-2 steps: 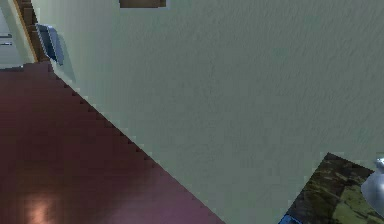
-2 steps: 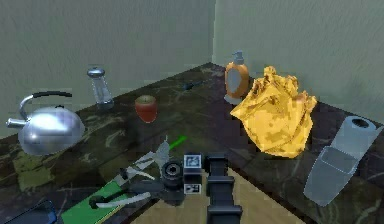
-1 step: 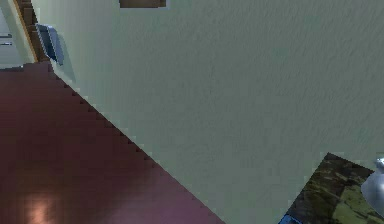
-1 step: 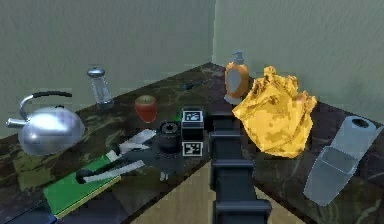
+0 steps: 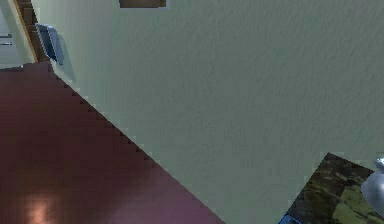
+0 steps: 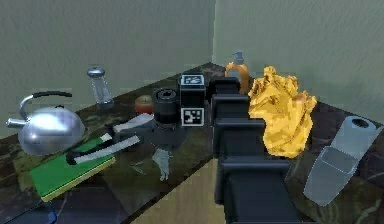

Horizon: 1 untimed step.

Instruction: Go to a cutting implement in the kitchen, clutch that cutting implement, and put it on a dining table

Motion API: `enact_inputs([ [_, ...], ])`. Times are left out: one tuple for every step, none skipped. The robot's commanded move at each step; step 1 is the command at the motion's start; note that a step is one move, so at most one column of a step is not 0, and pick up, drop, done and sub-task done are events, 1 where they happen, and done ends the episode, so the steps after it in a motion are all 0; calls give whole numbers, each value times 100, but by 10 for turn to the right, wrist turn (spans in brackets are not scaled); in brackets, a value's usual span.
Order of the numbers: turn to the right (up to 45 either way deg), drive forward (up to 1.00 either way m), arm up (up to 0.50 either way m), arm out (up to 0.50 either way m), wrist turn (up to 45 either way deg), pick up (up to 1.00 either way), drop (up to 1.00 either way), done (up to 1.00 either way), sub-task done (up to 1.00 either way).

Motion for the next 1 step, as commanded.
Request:
enact_inputs([
  [0, 0, 0, 0, -450, 0, 0, 0, 0],
])
